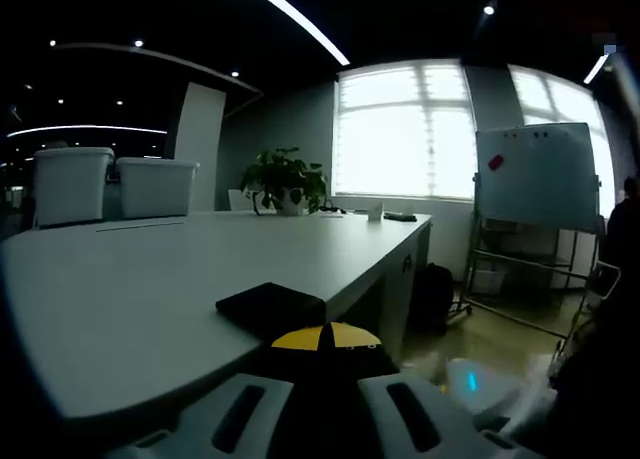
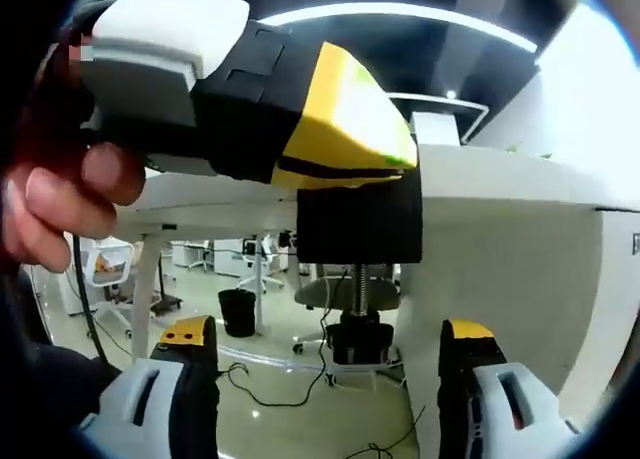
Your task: Clamp the fixed fixture on the desktop, loosen the retaining clip, secure it to the edge of the desk, and tighten the retaining clip.
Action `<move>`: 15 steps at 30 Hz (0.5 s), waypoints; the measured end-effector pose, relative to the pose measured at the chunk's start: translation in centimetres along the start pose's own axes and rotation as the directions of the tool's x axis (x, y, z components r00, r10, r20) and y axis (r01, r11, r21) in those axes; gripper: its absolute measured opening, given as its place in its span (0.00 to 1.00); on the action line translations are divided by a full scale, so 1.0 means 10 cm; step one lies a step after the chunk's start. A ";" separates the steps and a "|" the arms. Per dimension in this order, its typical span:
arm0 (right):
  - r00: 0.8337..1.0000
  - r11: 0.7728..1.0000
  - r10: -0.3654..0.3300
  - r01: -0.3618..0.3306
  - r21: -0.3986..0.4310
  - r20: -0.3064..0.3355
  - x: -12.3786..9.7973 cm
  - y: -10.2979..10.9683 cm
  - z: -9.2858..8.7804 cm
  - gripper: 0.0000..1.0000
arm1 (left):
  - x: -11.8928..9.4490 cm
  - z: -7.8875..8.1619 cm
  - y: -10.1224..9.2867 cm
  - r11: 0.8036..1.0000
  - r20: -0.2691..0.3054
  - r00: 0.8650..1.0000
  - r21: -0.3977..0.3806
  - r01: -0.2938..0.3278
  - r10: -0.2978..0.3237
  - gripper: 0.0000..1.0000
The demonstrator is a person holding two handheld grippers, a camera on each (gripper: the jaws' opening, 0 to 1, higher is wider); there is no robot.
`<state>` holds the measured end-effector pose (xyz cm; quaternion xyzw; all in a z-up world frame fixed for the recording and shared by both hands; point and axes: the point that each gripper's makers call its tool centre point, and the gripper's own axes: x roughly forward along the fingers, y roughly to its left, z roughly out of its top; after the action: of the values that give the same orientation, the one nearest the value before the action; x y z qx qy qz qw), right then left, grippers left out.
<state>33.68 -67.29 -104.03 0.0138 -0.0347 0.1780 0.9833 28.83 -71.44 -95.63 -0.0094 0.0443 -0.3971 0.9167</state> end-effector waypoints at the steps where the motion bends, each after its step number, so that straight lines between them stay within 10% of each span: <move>1: 1.000 0.997 -0.013 0.011 0.071 0.021 0.02 -0.01 0.04 0.97 | 0.00 0.00 0.00 1.000 0.002 1.000 -0.003 0.001 -0.001 0.01; 3: 1.000 0.981 -0.006 0.004 0.194 0.013 0.03 0.01 0.05 0.97 | 0.00 0.01 0.00 1.000 0.005 1.000 -0.001 0.003 -0.003 0.01; 10: 0.999 0.998 -0.018 0.016 -0.068 -0.030 0.05 -0.01 -0.05 0.87 | 0.01 0.01 0.00 1.000 0.006 1.000 0.001 0.007 -0.007 0.01; 15: 0.998 0.996 -0.044 0.041 -0.074 -0.038 0.03 -0.06 -0.07 0.82 | 0.03 0.01 0.00 1.000 0.005 1.000 0.000 0.007 -0.007 0.01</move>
<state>34.21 -67.68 -104.73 -0.0249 -0.0212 0.1558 0.9873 29.03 -71.66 -95.59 -0.0107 0.0419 -0.4003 0.9154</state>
